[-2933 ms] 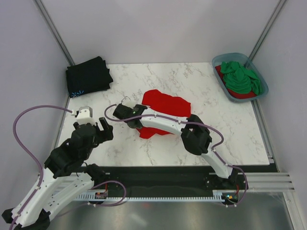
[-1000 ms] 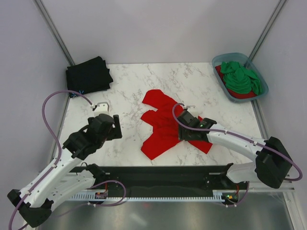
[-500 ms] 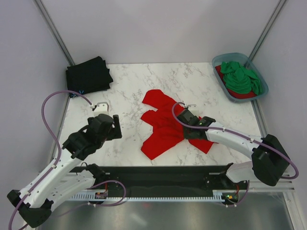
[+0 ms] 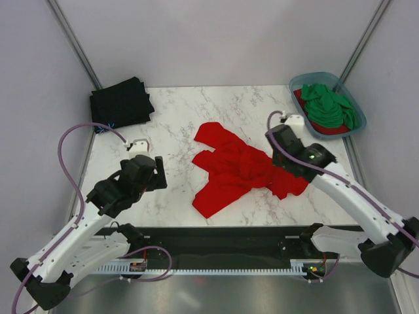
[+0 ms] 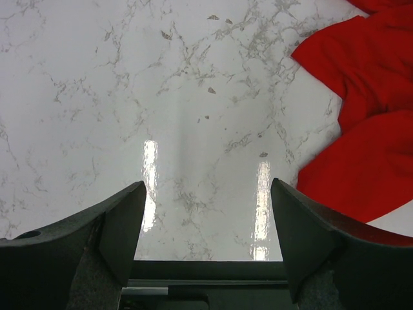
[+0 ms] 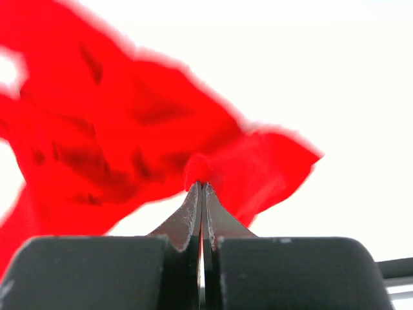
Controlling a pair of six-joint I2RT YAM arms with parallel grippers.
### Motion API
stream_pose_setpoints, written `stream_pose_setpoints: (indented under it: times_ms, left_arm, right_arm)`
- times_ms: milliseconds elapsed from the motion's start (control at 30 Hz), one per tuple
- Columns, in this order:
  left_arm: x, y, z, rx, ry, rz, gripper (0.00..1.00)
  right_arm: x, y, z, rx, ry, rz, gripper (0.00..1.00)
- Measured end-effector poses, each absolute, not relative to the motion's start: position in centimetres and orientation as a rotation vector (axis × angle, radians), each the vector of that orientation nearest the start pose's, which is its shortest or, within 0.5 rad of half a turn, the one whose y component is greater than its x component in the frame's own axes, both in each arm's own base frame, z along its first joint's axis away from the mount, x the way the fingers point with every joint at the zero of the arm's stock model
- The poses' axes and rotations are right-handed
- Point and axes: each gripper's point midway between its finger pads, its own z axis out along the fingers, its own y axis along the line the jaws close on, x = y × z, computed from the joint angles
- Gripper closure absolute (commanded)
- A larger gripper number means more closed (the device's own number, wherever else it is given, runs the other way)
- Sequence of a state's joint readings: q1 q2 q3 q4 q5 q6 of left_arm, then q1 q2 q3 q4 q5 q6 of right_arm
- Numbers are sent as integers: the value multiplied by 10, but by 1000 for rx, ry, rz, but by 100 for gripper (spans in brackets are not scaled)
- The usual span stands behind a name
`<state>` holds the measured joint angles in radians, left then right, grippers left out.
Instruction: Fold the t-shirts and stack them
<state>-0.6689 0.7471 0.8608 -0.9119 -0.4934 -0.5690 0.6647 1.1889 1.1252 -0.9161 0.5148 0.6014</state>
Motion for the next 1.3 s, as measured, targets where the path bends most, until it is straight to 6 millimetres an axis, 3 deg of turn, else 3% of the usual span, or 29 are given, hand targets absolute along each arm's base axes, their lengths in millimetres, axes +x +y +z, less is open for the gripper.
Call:
stream_pose_setpoints:
  times_ms: [100, 167, 233, 333, 533, 733, 967, 1167, 1200, 1300]
  left_arm:
    - [201, -78, 182, -114, 2260, -62, 15]
    - [201, -79, 181, -111, 2268, -55, 15]
    - [202, -79, 179, -110, 2275, -51, 15]
    - [203, -86, 175, -114, 2296, -73, 16]
    - [212, -130, 140, -94, 2416, -222, 21]
    - [215, -172, 102, -15, 2505, -339, 25]
    - [194, -234, 64, 199, 2554, -504, 30]
    - [180, -262, 30, 315, 2608, -510, 36]
    - [178, -264, 24, 329, 2617, -502, 38]
    - [180, -280, 23, 338, 2595, -539, 65]
  right_arm:
    - [263, 74, 250, 271, 2196, -114, 100]
    - [256, 40, 272, 372, 2114, -171, 100]
    - [244, 12, 281, 453, 2070, -229, 100]
    - [231, -13, 286, 532, 2040, -291, 100]
    - [225, -22, 278, 556, 2056, -331, 100]
    - [225, -16, 264, 530, 2103, -310, 100]
    - [216, -7, 233, 490, 2192, -277, 100]
    - [211, -6, 229, 483, 2199, -251, 100]
    - [211, -5, 228, 481, 2202, -247, 100]
    - [210, -4, 227, 478, 2209, -244, 100]
